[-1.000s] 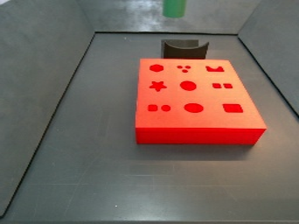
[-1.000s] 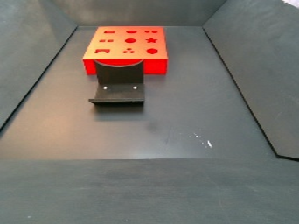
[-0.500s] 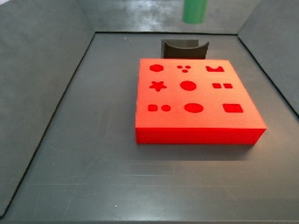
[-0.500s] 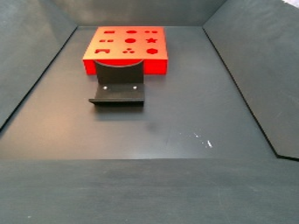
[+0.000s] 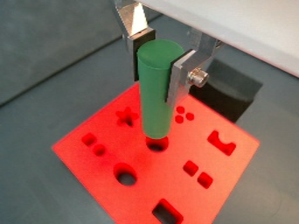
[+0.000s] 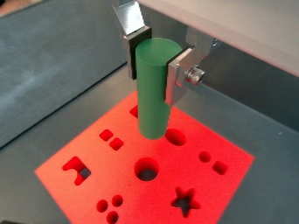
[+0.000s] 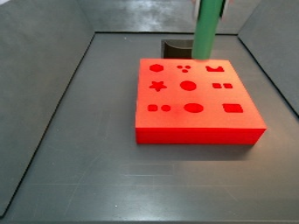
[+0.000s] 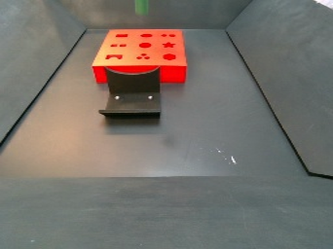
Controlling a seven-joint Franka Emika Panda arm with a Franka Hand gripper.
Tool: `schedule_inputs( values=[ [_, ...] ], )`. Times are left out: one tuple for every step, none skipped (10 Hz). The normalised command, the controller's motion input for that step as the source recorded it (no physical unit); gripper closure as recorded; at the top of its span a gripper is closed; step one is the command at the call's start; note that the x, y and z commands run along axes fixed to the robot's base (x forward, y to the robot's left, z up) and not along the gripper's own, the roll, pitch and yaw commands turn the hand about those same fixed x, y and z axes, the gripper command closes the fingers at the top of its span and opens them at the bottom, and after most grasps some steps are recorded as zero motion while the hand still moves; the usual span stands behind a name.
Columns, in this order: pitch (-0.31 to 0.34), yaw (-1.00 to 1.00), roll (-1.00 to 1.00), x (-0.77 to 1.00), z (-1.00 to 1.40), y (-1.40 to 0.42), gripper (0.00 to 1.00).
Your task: Insert the round object.
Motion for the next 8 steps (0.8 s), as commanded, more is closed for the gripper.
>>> schedule_inputs(
  values=[
    [-0.014, -0.10, 0.10, 0.56, -0.65, 0.00, 1.00],
    [-0.017, -0.10, 0.11, 0.55, -0.63, 0.00, 1.00],
    [0.000, -0.06, 0.18, 0.43, -0.55, 0.05, 1.00],
    [0.006, -0.12, 0.16, 0.11, -0.38, 0.23, 1.00],
    [0.060, -0.57, 0.02, -0.26, -0.22, 0.33, 1.00],
    [0.026, -0.62, 0.00, -0.41, -0.13, 0.07, 1.00],
    [0.026, -0.34, 0.00, -0.13, -0.09, 0.00, 1.00],
    [0.027, -0.33, 0.00, -0.05, -0.01, 0.00, 1.00]
  ],
)
